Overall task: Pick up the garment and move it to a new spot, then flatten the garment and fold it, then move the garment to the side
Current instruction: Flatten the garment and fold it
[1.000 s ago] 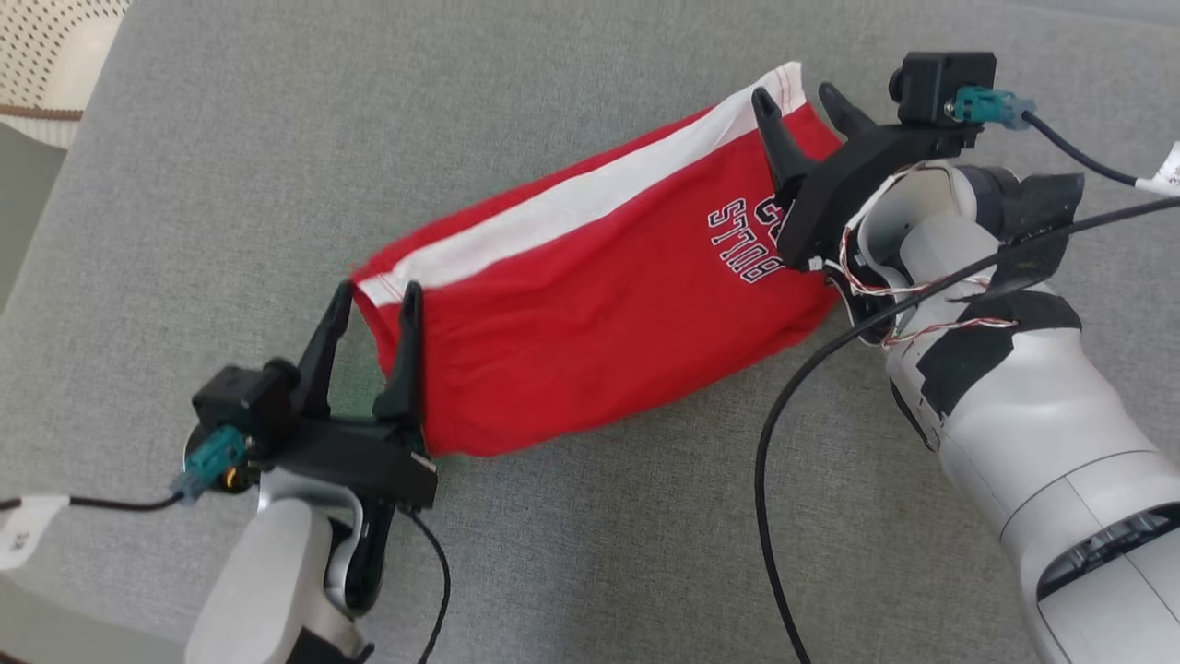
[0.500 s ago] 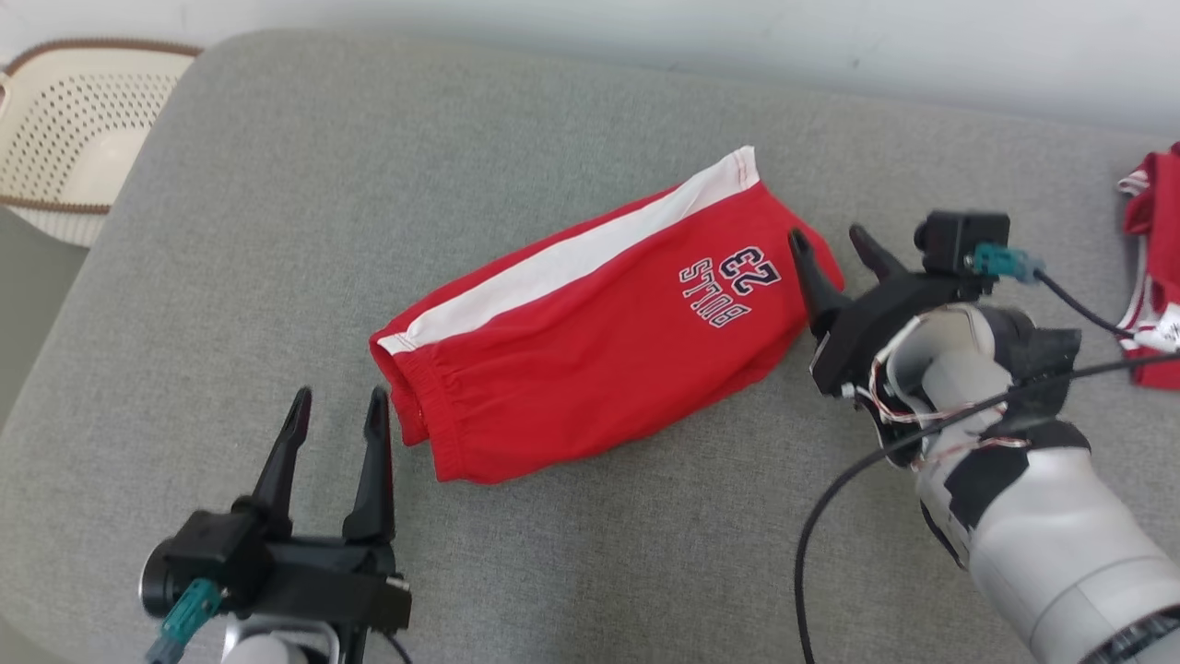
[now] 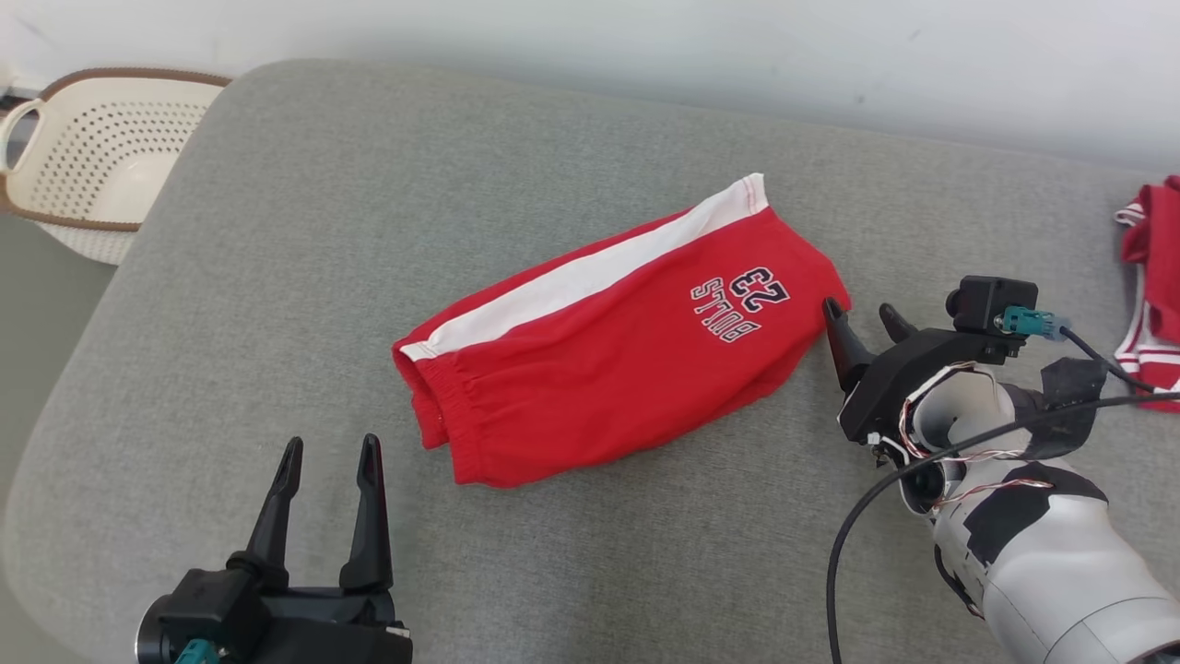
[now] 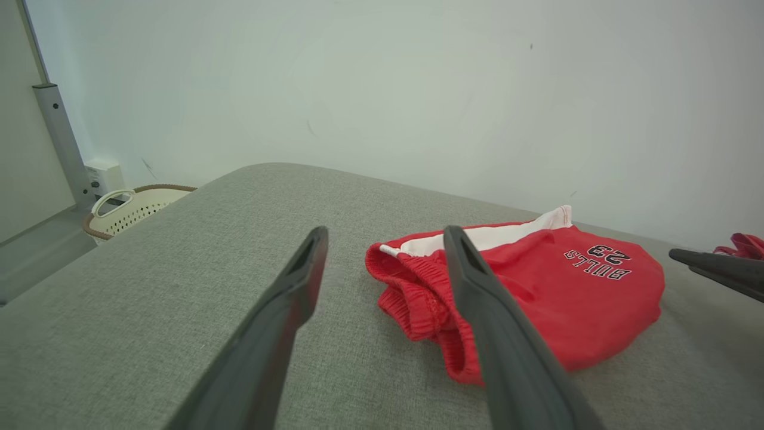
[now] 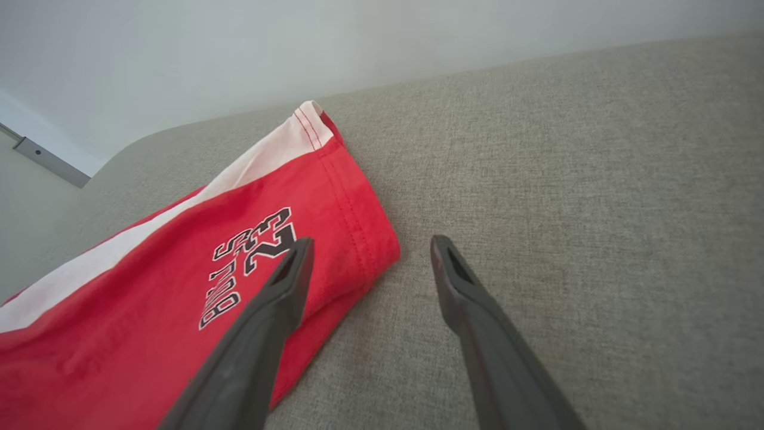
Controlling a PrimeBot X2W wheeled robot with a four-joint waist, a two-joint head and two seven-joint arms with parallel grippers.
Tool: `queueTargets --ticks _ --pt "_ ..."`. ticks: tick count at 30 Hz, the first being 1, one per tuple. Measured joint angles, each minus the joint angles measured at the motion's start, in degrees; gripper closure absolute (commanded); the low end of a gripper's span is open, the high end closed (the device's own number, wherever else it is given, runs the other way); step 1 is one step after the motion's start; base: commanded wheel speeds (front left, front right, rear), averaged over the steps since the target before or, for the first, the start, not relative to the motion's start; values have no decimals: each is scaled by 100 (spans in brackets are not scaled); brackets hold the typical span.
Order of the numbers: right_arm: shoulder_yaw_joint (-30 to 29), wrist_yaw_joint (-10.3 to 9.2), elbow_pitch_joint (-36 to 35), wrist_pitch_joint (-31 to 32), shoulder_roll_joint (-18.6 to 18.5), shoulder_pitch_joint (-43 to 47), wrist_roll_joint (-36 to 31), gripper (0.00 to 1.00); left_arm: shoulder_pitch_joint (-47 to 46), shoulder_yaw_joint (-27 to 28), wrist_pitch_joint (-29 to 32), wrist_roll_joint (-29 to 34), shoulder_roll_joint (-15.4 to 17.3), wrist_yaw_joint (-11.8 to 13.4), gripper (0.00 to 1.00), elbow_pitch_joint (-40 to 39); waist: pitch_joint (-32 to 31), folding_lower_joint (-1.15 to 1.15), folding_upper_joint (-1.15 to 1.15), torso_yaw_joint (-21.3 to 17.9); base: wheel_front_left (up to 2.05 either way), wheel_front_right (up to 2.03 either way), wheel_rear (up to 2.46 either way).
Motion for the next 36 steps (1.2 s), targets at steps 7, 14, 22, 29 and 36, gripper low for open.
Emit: queueTargets --ticks 7,14,22,29,36 --pt "77 0 371 304 183 -99 47 0 -1 -22 0 -101 2 29 0 9 86 1 0 191 0 0 0" --pt "201 0 307 457 218 -92 94 100 -5 -44 0 -175 2 58 0 9 119 1 0 256 0 0 0" --pt "314 0 -89 73 133 152 170 100 91 34 0 -133 0 24 0 83 -74 1 0 199 0 0 0" --pt "417 0 -769 -169 -43 754 321 100 308 236 0 23 2 -120 0 159 -382 1 0 42 0 0 0" --pt "403 0 -1463 -280 -298 1477 414 100 467 290 0 69 0 -178 0 209 -656 1 0 -172 0 0 0"
